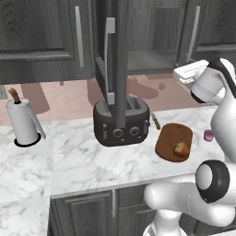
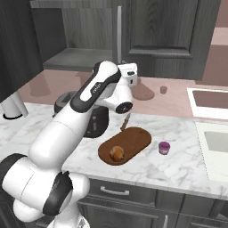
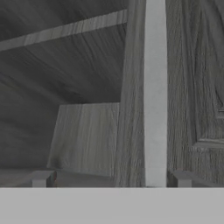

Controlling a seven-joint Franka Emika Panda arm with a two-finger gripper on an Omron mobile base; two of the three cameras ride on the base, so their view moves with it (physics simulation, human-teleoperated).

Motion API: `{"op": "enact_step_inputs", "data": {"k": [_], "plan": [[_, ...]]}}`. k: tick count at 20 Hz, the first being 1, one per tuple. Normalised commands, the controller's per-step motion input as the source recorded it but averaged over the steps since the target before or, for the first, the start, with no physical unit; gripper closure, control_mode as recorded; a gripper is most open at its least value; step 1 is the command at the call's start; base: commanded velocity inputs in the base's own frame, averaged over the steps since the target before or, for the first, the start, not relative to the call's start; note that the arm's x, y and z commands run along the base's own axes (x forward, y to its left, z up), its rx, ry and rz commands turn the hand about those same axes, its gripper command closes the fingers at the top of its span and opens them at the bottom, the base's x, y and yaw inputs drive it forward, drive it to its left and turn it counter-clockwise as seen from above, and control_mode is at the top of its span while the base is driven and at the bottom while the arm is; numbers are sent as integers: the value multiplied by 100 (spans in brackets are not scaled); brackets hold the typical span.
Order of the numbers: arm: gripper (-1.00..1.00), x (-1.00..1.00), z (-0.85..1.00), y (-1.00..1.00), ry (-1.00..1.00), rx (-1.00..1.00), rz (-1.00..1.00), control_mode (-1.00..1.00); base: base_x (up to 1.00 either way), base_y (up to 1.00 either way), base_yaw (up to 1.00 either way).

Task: Pick the bread, place it on the cutting board, pick the jam, place it on the counter, and close the cabinet.

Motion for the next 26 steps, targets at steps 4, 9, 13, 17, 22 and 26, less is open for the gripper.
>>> {"op": "enact_step_inputs", "data": {"k": [4,9,13,17,22,26], "plan": [[-100,48,0,2,0,0,-1,-100,0,0,0],[-100,46,0,0,0,0,0,-100,0,0,0],[-100,33,0,0,0,0,0,-100,0,0,0],[-100,11,0,7,0,0,0,-100,0,0,0],[-100,0,0,11,0,0,0,-100,0,0,0],[-100,-17,0,2,0,0,0,-100,0,0,0]]}}
